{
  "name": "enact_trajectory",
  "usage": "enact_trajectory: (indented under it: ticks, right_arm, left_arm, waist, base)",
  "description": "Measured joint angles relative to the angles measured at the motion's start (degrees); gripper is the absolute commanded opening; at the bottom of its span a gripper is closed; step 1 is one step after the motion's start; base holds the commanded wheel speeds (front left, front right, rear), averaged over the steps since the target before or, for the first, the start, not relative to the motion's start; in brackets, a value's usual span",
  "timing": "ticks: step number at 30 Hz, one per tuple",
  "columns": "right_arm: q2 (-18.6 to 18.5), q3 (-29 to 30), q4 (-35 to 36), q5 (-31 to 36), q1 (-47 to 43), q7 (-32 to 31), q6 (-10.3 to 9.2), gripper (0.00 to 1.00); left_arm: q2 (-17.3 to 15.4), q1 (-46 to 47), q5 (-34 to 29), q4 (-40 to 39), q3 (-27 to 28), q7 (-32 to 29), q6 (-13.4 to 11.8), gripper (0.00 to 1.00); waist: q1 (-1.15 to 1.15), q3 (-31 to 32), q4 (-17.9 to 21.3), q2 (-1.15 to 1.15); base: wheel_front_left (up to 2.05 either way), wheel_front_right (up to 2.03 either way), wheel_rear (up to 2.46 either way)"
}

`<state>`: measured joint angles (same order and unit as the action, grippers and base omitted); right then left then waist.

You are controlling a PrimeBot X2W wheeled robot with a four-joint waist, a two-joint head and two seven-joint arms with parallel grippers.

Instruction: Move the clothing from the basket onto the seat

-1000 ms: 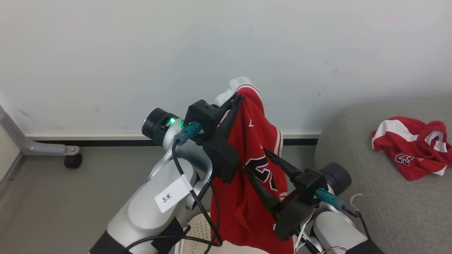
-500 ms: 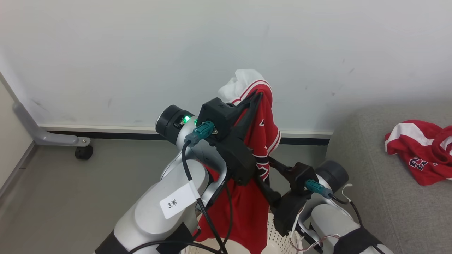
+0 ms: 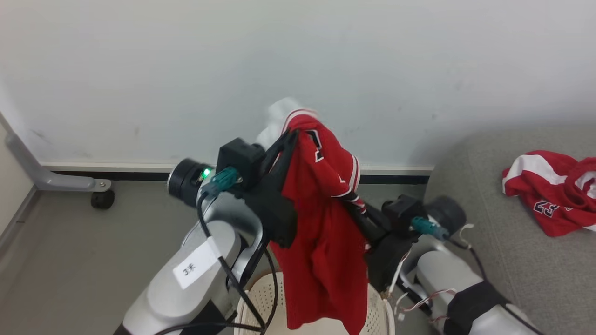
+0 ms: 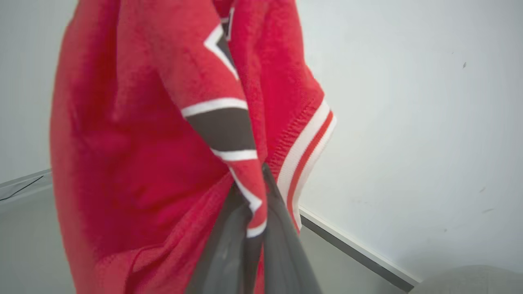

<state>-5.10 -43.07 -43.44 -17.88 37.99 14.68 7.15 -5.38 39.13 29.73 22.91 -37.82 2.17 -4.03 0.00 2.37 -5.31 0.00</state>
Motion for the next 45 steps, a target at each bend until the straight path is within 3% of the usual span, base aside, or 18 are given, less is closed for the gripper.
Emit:
enact_trajectory:
  ticks: [1, 11, 24, 34, 38, 42, 45]
  right_arm:
    - [-0.7, 0.1, 0.1, -0.3, 0.4, 0.0, 0.0, 0.0]
    - [-7.6, 1.3, 1.5, -0.8, 2.7, 0.0, 0.0, 0.0]
    - [-15.9, 3.5, 7.8, -0.1, 0.7, 0.0, -0.14, 0.0]
    - [-18.1, 4.0, 14.8, 0.3, -0.7, 0.0, -1.09, 0.0]
    - [-18.4, 4.1, 16.4, 0.2, -0.1, -0.5, -1.07, 0.0]
    - [-22.2, 6.7, 15.8, -0.3, 0.5, -0.6, -1.03, 0.0]
    - [-22.9, 7.7, 15.5, -0.5, 1.8, -1.1, -1.03, 0.0]
  left_arm:
    - [-0.2, -0.9, 0.6, 0.2, 0.2, 0.2, 0.0, 1.0]
    - [-2.5, -8.2, 1.7, 1.1, 0.2, 3.9, 0.7, 1.0]
    - [-1.6, -16.1, 1.4, 1.1, -4.2, 8.0, 2.5, 1.0]
    - [0.0, -17.4, 1.4, 0.3, -5.3, 9.6, 2.4, 1.0]
    - [0.0, -18.5, 0.8, -0.8, -5.2, 10.1, 1.3, 1.0]
    - [0.8, -18.0, -0.9, -1.4, -6.1, 10.1, 1.2, 1.0]
    - [0.9, -17.2, -1.3, -2.0, -6.3, 10.4, 0.9, 1.0]
  waist:
    - [0.0, 0.0, 0.3, 0.0]
    - [0.0, 0.3, 5.4, 0.0]
    - [0.0, 1.4, 14.8, 0.0]
    - [0.0, 2.0, 21.8, 0.0]
    - [0.0, 1.7, 25.8, 0.0]
    - [0.0, 0.3, 28.5, -0.01]
    - [0.0, -1.0, 28.9, 0.0]
  base:
    - [0.0, 0.0, 0.0]
    - [0.0, 0.0, 0.0]
    - [0.0, 0.0, 0.0]
    - [0.0, 0.0, 0.0]
    - [0.0, 0.0, 0.0]
    - [0.0, 0.0, 0.0]
    - [0.0, 0.0, 0.0]
